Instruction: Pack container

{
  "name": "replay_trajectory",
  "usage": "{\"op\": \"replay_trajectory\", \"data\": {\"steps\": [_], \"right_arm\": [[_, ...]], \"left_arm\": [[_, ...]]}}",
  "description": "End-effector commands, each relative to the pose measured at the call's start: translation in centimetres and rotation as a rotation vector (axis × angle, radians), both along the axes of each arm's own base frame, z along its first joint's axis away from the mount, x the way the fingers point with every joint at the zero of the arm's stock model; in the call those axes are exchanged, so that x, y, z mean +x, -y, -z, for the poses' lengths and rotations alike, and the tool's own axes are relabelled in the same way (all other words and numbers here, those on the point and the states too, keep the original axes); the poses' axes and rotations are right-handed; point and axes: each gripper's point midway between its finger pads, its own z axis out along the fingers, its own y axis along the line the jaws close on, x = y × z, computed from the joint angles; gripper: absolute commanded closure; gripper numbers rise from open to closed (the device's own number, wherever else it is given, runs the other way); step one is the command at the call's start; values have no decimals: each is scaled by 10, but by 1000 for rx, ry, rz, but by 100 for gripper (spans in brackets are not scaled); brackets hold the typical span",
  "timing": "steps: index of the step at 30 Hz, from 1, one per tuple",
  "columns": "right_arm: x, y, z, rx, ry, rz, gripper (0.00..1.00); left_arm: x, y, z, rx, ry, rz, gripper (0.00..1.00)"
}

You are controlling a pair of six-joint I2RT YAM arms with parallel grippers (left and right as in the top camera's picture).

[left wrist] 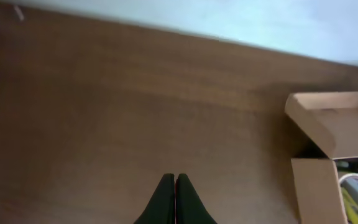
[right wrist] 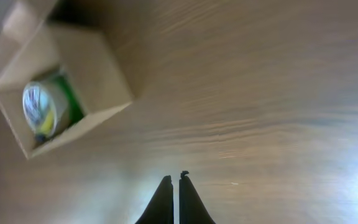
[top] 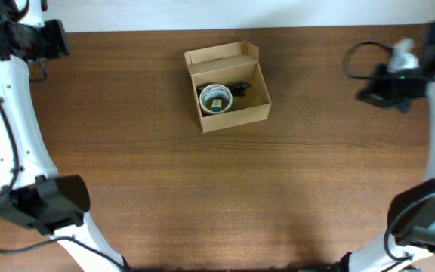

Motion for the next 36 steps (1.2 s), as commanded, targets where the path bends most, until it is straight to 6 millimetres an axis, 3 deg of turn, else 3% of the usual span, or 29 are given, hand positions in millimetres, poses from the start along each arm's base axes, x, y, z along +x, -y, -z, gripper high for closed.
{"op": "replay_trajectory", "data": {"steps": [1, 7, 13, 17, 21, 24, 30, 33, 36], "right_arm": [[1, -54, 40, -11, -90, -159, 96], [6, -119, 94, -8, -187, -287, 96], [19, -148, 128, -13, -178, -350, 96], [23, -157, 132, -12, -159, -372, 96], [28, -162, 132, -37, -115, -420, 96], [33, -141, 138, -146, -125, -381, 96], [39, -129, 138, -144, -113, -351, 96], [45, -129, 137, -143, -88, -348, 96], [53, -144, 132, -88, -40, -367, 96]], "left_arm": [[8, 18, 44, -133, -101, -3, 98], [10, 43, 113, -229, -275, 44, 98], [13, 63, 166, -265, -397, 76, 98], [13, 77, 187, -269, -446, 98, 98], [11, 93, 205, -270, -490, 125, 98], [9, 103, 211, -269, -512, 141, 98], [11, 111, 211, -262, -509, 161, 98], [11, 111, 211, -262, -509, 161, 98], [11, 111, 211, -262, -509, 161, 98]]}}
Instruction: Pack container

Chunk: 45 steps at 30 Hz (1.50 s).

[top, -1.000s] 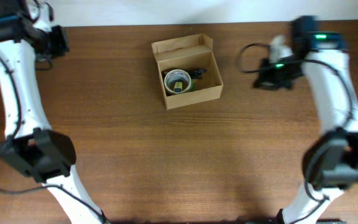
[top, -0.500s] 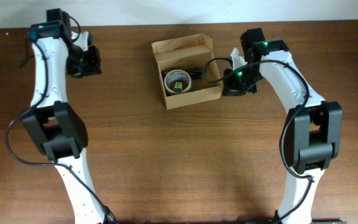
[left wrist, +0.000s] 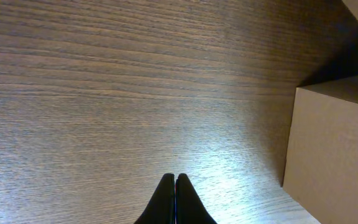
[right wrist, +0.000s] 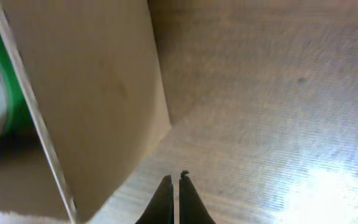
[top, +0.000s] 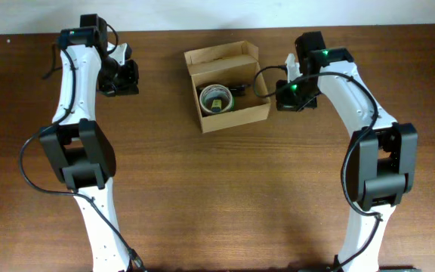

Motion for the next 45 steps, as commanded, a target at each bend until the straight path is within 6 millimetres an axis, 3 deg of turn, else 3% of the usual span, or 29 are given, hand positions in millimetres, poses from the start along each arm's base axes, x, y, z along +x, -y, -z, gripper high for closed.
{"op": "replay_trajectory", "data": {"steps": [1, 6, 15, 18, 24, 26, 29, 34, 38, 45], "right_arm": [[5, -16, -2, 64, 26, -31, 96], [11, -36, -7, 108, 65, -65, 96], [0, -42, -10, 172, 19, -75, 96], [0, -43, -13, 214, 18, -77, 96], [-8, -66, -30, 385, 9, -147, 96], [-3, -57, -26, 338, 25, -130, 96], [10, -23, -14, 209, 36, -26, 96], [28, 11, -14, 192, 63, 97, 96], [41, 19, -17, 205, 104, 133, 96], [60, 10, -12, 227, 155, 162, 96]], "left_arm": [[-1, 0, 5, -15, -13, -5, 98], [-2, 0, 5, -15, -16, -5, 98], [9, 8, 10, -17, 19, 11, 98], [17, 26, 18, -66, 38, 37, 98], [27, 59, 35, -142, 57, 83, 98], [30, 66, 42, -142, 60, 97, 98], [38, 79, 50, -161, 87, 114, 98], [55, 108, 45, -338, 169, 154, 98], [56, 116, 63, -407, 136, 125, 98], [49, 126, 92, -494, 84, 128, 98]]}}
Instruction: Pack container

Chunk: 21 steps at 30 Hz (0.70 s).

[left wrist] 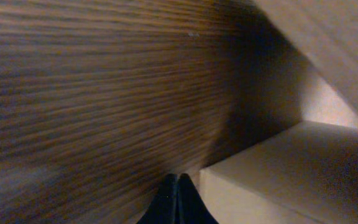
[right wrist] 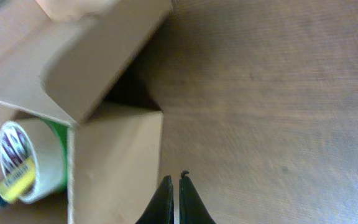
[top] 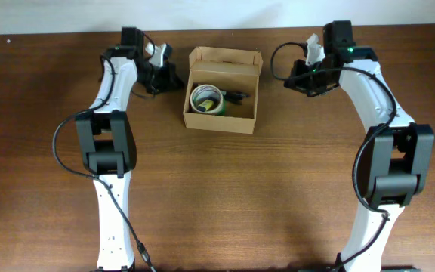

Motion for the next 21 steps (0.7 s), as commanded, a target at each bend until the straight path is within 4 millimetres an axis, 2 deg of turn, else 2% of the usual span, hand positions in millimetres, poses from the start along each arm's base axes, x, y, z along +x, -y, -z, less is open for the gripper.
{"op": "replay_trajectory", "data": {"steps": [1, 7, 10, 14, 21], "right_arm": [[4, -8, 19, 22, -50, 53, 96], [7, -29, 48, 209, -142, 65, 96], [8, -44, 55, 341, -174, 38, 96], [15, -61, 49, 490, -173, 11, 96], [43, -66, 26, 565, -49, 4, 96]], "left_arm": [[-5, 4, 19, -54, -47, 1, 98], [6, 11, 10, -101, 17, 11, 98], [13, 14, 5, -136, 28, -5, 98], [23, 16, -1, -166, 52, -30, 98], [36, 23, -17, -246, 100, -40, 98]]}}
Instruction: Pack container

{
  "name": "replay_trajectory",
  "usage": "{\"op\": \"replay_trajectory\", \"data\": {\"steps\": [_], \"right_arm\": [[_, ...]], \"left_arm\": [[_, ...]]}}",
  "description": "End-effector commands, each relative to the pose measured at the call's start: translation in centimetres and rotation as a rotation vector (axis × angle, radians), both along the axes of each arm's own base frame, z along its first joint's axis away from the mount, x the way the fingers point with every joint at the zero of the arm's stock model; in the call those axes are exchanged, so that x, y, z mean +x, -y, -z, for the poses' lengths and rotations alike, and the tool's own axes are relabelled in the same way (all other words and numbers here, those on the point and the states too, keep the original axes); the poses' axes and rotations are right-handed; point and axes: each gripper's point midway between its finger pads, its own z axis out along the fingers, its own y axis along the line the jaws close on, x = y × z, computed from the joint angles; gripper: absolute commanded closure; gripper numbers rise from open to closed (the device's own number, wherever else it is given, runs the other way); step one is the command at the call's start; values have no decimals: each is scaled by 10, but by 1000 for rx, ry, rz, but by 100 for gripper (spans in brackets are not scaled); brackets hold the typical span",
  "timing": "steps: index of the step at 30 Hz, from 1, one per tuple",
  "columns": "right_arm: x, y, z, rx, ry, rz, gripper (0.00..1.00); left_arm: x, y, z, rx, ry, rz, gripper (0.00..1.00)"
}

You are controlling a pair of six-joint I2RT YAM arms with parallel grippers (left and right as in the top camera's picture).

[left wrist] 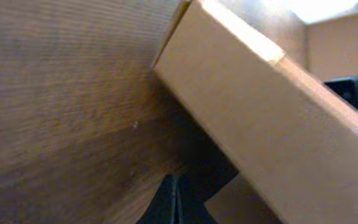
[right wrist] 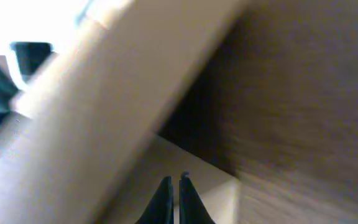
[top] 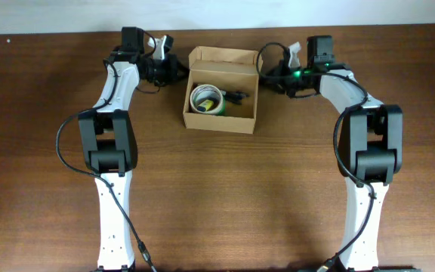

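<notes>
An open cardboard box (top: 242, 122) stands at the back middle of the table, its lid flap (top: 223, 57) hinged at the far side. Inside lie a roll of tape (top: 207, 100) and a black item (top: 237, 96). My left gripper (top: 177, 69) is shut, its tips at the flap's left end; the left wrist view shows the flap (left wrist: 260, 106) looming just above my left gripper (left wrist: 176, 198). My right gripper (top: 266, 73) is shut at the flap's right end, and its wrist view shows the blurred flap (right wrist: 123, 93) right before my right gripper (right wrist: 173, 198).
The brown wooden table (top: 225, 196) stretches out in front of the box. Its far edge (top: 217, 29) lies close behind the box and both wrists. Cables loop off both arms near the box's back corners.
My right gripper has moved left, from well right of the box to the right end of its lid flap. The left gripper has edged up against the flap's left end. The box stayed put.
Both arms were at the table's far corners and the box stood turned at an angle. Then both shut grippers were low beside the box. Then the box stood square and slightly further left, grippers flanking its back. Now both are at the flap's ends.
</notes>
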Motion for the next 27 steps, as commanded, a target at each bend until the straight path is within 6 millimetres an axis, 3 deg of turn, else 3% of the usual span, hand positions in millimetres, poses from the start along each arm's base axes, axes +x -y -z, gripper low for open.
{"op": "replay_trajectory", "data": {"steps": [1, 8, 13, 20, 27], "right_arm": [[10, -5, -23, 87, 39, 2, 96], [22, -6, -36, 104, 126, 0, 96], [21, -13, -54, 169, 198, -63, 96], [18, -16, -67, 226, 210, -99, 96], [11, -20, -78, 277, 217, -152, 96]], "left_arm": [[1, 8, 0, -83, -28, -1, 98], [8, 16, -21, -158, 75, 52, 98], [15, 24, -57, -300, 174, 119, 98], [17, 25, -92, -414, 239, 177, 98], [12, 25, -100, -453, 213, 203, 98]]}}
